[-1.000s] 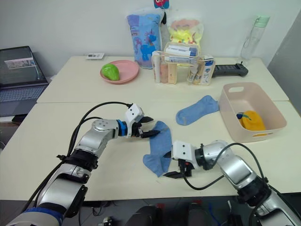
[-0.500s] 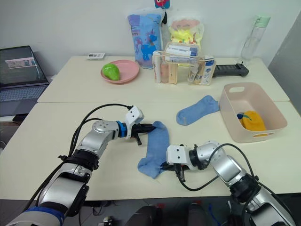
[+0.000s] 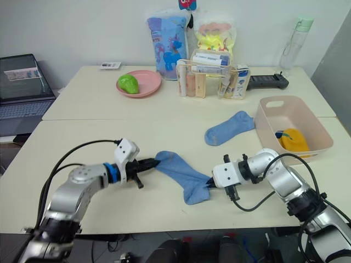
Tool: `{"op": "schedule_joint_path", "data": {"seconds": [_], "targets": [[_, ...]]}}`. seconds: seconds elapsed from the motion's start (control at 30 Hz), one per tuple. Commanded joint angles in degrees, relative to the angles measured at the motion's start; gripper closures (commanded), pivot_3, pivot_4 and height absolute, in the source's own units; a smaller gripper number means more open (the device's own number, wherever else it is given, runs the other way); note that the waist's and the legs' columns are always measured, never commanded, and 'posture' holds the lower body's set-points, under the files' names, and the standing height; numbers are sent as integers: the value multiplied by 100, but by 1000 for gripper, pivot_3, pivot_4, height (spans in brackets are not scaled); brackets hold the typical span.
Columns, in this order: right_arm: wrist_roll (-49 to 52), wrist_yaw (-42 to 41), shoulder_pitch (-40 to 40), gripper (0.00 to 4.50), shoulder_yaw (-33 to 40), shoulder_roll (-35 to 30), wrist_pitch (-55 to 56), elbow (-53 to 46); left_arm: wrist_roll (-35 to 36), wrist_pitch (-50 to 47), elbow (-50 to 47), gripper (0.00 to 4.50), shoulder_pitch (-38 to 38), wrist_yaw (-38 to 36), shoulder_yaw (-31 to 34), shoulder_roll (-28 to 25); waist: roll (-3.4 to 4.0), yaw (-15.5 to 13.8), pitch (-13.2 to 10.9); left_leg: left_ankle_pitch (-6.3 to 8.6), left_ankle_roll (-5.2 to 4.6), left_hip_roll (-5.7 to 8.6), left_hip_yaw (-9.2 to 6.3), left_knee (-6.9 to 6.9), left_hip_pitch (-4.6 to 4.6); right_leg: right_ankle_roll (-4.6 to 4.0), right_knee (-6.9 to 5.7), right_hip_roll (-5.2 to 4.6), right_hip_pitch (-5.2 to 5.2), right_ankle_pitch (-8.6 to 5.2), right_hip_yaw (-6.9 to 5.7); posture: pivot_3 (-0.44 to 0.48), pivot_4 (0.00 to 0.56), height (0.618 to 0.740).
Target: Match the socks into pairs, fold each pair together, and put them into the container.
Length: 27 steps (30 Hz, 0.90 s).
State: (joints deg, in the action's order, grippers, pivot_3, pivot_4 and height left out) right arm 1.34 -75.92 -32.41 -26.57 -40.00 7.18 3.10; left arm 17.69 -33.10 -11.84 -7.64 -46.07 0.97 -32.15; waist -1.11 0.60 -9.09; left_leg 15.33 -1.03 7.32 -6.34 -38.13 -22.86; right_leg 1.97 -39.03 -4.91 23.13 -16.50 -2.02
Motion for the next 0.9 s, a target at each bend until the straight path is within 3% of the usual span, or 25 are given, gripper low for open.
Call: {"op": "schedule_joint_path", "data": {"seconds": [0.03,0.1,0.23,0.33,0.43,0.53,0.67,0.9], "targets": [[128,-350,-239,4451,-11,167,418,241,140,-264,-695,4500,353,537,273,169,0,-22,0,0,0,-1,-2,-1,0,0,-2,1,0,0,-3,0,150,740],[160,-435,-339,3961,24,283,374,404,177,-274,-860,4500,526,732,351,303,0,-41,0,-1,1,-2,-2,-4,2,-2,-6,1,-4,1,-5,0,150,740],[109,-312,-392,2659,268,256,251,542,299,-260,-1018,3544,608,992,534,521,-1,-84,0,-1,1,-1,-2,-7,3,-3,0,0,-8,2,-6,0,150,740],[1190,138,-35,1617,1091,198,-1608,-321,480,-104,-912,2603,501,895,839,424,-1,-93,0,-1,1,-1,-1,-6,1,-3,1,-1,-7,2,-6,0,150,740],[1898,601,544,1610,1718,-26,-3122,-1337,738,71,-614,1631,193,521,1123,162,-1,-121,0,-1,2,-3,-4,-3,-3,-4,1,0,-3,2,-8,0,150,740],[1812,1044,1410,1610,1961,-363,-3623,-2012,809,125,-81,677,-210,17,1059,-254,-2,-174,3,0,2,-3,-7,-2,-2,-4,2,-1,-7,2,-12,0,150,740],[1797,1793,2330,1610,2062,-259,-4059,-2608,605,455,793,677,-891,-711,452,-484,3,-192,5,0,1,-1,0,-2,-2,-4,5,-3,-7,2,-6,0,150,740],[1698,2908,2573,1610,2002,382,-4541,-2874,-7,1130,2166,677,-1834,-1326,-429,-413,2,-106,5,-1,2,-1,-1,0,0,-5,-3,-1,-3,4,-5,0,150,740]]}}
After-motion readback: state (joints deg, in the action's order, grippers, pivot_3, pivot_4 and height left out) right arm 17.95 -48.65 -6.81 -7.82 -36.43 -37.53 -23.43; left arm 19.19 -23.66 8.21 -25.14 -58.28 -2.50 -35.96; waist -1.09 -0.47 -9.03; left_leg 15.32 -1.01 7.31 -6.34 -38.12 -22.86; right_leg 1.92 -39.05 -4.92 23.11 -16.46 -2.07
